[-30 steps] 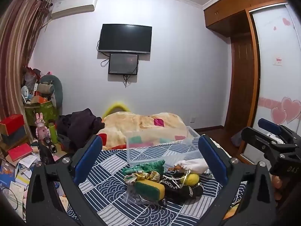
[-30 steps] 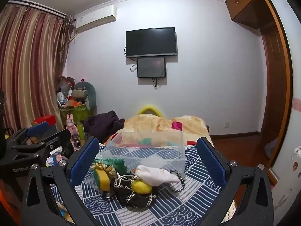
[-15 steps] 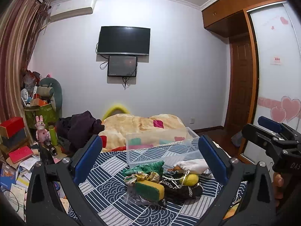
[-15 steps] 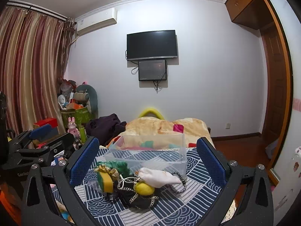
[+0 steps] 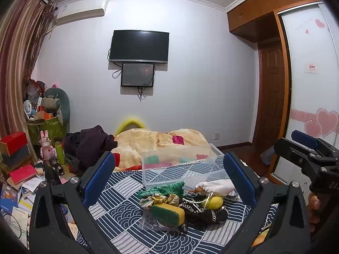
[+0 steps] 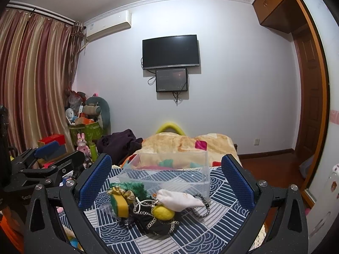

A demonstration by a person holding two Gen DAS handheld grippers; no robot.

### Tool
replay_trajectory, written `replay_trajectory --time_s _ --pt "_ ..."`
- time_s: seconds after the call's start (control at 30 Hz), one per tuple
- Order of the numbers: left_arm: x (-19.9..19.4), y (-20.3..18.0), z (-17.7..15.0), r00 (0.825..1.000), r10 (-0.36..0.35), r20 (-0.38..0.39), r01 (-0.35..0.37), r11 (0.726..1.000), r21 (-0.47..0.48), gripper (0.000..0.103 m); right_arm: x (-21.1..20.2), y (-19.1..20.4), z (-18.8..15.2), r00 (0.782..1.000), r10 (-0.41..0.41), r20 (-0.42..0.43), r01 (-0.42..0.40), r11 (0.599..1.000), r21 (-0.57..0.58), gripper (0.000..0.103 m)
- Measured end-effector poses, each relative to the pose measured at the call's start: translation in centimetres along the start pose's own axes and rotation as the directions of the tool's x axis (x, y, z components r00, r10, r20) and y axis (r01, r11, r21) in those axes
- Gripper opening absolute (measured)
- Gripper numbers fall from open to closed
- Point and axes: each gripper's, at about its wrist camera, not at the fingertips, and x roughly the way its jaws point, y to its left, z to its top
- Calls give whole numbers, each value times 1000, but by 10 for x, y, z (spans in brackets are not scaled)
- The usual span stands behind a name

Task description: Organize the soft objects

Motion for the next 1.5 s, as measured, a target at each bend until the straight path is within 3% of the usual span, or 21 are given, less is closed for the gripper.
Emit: replay_trajectory --time_s 1.5 --pt "-4 -1 4 1000 -9 10 9 1000 7 103 -3 0 -4 1000 9 9 -9 1000 6 103"
